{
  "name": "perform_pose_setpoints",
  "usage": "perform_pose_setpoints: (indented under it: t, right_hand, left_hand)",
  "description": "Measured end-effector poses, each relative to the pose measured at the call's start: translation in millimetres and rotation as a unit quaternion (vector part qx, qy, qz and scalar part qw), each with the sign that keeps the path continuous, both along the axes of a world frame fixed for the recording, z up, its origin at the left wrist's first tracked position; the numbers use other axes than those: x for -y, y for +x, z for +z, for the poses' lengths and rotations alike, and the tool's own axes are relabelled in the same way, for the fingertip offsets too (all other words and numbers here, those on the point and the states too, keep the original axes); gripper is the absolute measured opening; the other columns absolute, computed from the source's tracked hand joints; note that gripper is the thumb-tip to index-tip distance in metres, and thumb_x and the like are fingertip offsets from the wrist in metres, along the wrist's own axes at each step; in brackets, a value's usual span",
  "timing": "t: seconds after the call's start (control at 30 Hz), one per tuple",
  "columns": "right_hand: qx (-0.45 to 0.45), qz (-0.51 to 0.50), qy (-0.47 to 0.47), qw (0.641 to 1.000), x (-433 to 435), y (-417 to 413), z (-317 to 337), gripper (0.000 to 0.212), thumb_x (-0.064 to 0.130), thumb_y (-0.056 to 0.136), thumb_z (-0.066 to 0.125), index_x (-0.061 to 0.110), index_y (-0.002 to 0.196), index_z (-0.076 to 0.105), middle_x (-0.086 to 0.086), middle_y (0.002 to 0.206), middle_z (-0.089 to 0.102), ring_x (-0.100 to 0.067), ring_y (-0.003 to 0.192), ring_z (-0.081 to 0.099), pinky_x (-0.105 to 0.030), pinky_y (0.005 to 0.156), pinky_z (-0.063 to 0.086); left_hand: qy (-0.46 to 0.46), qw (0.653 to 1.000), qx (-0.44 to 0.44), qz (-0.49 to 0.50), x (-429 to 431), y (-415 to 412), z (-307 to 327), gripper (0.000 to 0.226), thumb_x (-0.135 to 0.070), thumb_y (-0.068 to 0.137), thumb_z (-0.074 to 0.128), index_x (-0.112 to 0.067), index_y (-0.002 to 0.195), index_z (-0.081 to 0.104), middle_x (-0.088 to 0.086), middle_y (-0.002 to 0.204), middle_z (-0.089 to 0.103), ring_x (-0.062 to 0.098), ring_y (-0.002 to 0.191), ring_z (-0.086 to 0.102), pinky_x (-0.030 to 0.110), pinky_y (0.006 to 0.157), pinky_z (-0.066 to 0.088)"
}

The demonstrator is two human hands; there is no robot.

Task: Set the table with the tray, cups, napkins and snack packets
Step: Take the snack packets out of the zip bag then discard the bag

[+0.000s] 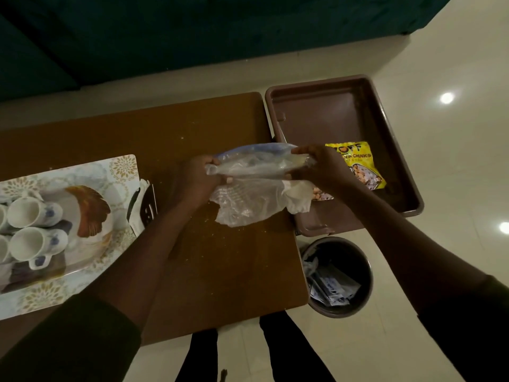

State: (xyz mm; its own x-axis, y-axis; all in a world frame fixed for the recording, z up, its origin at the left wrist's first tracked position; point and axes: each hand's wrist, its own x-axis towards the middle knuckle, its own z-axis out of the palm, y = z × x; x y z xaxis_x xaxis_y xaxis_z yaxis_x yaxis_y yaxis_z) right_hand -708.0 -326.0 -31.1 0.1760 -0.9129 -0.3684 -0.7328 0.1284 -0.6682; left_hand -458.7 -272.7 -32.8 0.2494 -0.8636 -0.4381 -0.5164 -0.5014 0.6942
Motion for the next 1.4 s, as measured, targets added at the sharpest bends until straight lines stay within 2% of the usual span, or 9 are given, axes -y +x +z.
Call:
perform_pose_setpoints:
  t: [0.1,0.27,0.4,0.53,0.67,0.83,1.03,1.2,1.4]
  right_hand:
    - [-0.057,0.062,-0.074,0.994,-0.2,-0.1,-0.5,0.035,0.034,0.068,0.083,0.008,0.089,0.075,-0.01,0.08,0.072,-0.004,0.057,0.05,-0.008,0.048,0.036]
    - [0.0,0.062,-0.135,0.989,-4.4,-6.5,8.1,0.032,0.033,0.073,0.08,0.005,0.087,0.07,-0.003,0.098,0.063,-0.015,0.093,0.057,-0.031,0.076,0.047]
    - [0.023,0.034,-0.091,0.995,-7.5,-0.3,6.0,0.022,0.021,0.083,0.067,-0.001,0.083,0.064,-0.016,0.077,0.068,-0.027,0.067,0.066,-0.041,0.056,0.052]
    - [-0.002,-0.053,-0.1,0.994,-16.6,12.3,-2.8,0.014,0.014,0.074,0.069,0.013,0.074,0.055,0.004,0.062,0.054,-0.004,0.052,0.047,-0.009,0.044,0.034]
    - [-0.031,-0.025,-0.172,0.984,-32.0,31.8,-5.0,0.012,0.001,0.074,0.06,0.007,0.08,0.052,-0.009,0.067,0.056,-0.024,0.059,0.05,-0.034,0.05,0.038]
    - [-0.056,0.035,-0.288,0.955,-69.4,52.8,1.8,0.016,0.0,0.076,0.064,0.004,0.089,0.057,-0.009,0.078,0.062,-0.019,0.058,0.049,-0.029,0.044,0.039]
    - [0.101,-0.13,-0.17,0.972,-109.0,44.4,0.4,0.013,0.017,0.085,0.06,0.012,0.092,0.051,0.007,0.076,0.056,-0.008,0.063,0.052,-0.027,0.057,0.041]
    - [0.19,-0.165,-0.116,0.961,-131.1,29.8,-1.3,0.034,0.045,0.086,0.061,0.014,0.093,0.049,-0.004,0.085,0.058,-0.023,0.079,0.058,-0.047,0.068,0.049]
    - [0.05,-0.126,-0.134,0.982,-151.4,15.8,-19.5,0.065,0.043,0.059,0.085,0.027,0.098,0.036,0.012,0.094,0.042,-0.01,0.085,0.044,-0.026,0.066,0.044]
  left_hand:
    - [-0.025,0.997,0.072,-0.015,-1.4,-1.3,1.2,0.038,-0.026,0.076,0.08,-0.011,0.108,0.066,0.003,0.103,0.065,0.011,0.075,0.054,0.012,0.047,0.033]
    - [-0.033,0.978,0.19,-0.076,-5.5,7.5,1.7,0.034,-0.042,0.075,0.078,-0.015,0.093,0.066,0.011,0.125,0.046,0.028,0.115,0.043,0.032,0.084,0.041]
    - [-0.002,0.985,0.136,-0.102,-4.5,-0.1,0.5,0.032,-0.037,0.081,0.074,-0.011,0.095,0.062,0.016,0.109,0.061,0.02,0.083,0.056,0.031,0.06,0.04]
    - [0.031,0.989,0.102,-0.101,-8.2,-20.2,0.0,0.02,-0.026,0.083,0.071,-0.021,0.077,0.053,-0.005,0.067,0.051,0.015,0.062,0.051,0.026,0.049,0.032]
    - [0.032,0.99,0.101,-0.088,-12.4,-44.4,-2.2,0.007,-0.007,0.084,0.064,-0.012,0.089,0.063,-0.002,0.071,0.049,0.016,0.063,0.048,0.024,0.046,0.029]
    - [0.113,0.99,-0.077,-0.019,-15.6,-64.1,1.6,0.003,-0.01,0.084,0.064,-0.013,0.084,0.064,0.01,0.089,0.069,0.03,0.081,0.066,0.04,0.07,0.055]
    - [0.258,0.912,-0.32,-0.004,-22.6,-74.3,15.3,0.016,-0.017,0.098,0.051,-0.009,0.098,0.064,0.011,0.093,0.069,0.025,0.08,0.065,0.034,0.07,0.054]
    - [0.355,0.863,-0.355,-0.054,-17.1,-88.3,19.4,0.038,-0.032,0.1,0.032,-0.007,0.101,0.061,0.015,0.097,0.063,0.029,0.085,0.063,0.042,0.076,0.058]
    - [0.408,0.815,-0.383,-0.153,-9.3,-94.4,16.7,0.047,-0.037,0.099,0.025,-0.01,0.109,0.061,0.015,0.096,0.069,0.028,0.081,0.064,0.041,0.082,0.049]
